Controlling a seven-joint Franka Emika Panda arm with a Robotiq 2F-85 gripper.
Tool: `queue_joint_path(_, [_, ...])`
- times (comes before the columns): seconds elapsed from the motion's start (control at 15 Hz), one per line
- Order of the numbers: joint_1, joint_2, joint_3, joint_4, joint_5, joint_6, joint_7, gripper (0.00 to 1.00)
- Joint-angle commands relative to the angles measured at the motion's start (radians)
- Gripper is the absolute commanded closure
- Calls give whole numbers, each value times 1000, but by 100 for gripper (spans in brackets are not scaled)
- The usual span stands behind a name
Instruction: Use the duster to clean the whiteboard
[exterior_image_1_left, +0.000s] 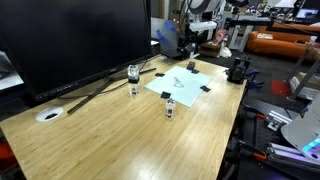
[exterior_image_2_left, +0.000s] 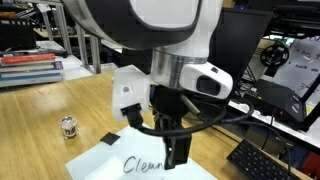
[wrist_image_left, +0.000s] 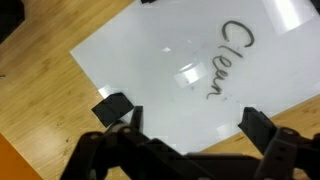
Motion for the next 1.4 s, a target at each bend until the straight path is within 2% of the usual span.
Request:
queue_joint_path(0.0, [-2,0,4,3,-1,-3,5,0])
queue_joint_path(0.2, [-8,21,6,24,30,1,26,0])
queue_joint_path(0.33, [-12,72,-3,73,65,13,105,0])
queue_joint_path(0.87, [0,282,-86,265,59,47,518,0])
queue_joint_path(1.13, [-2,372,-114,347,45,59,653,0])
queue_joint_path(1.2, [-13,340,-95,303,46,54,600,0])
queue_joint_path(1.33, [-13,367,-100,333,45,56,635,0])
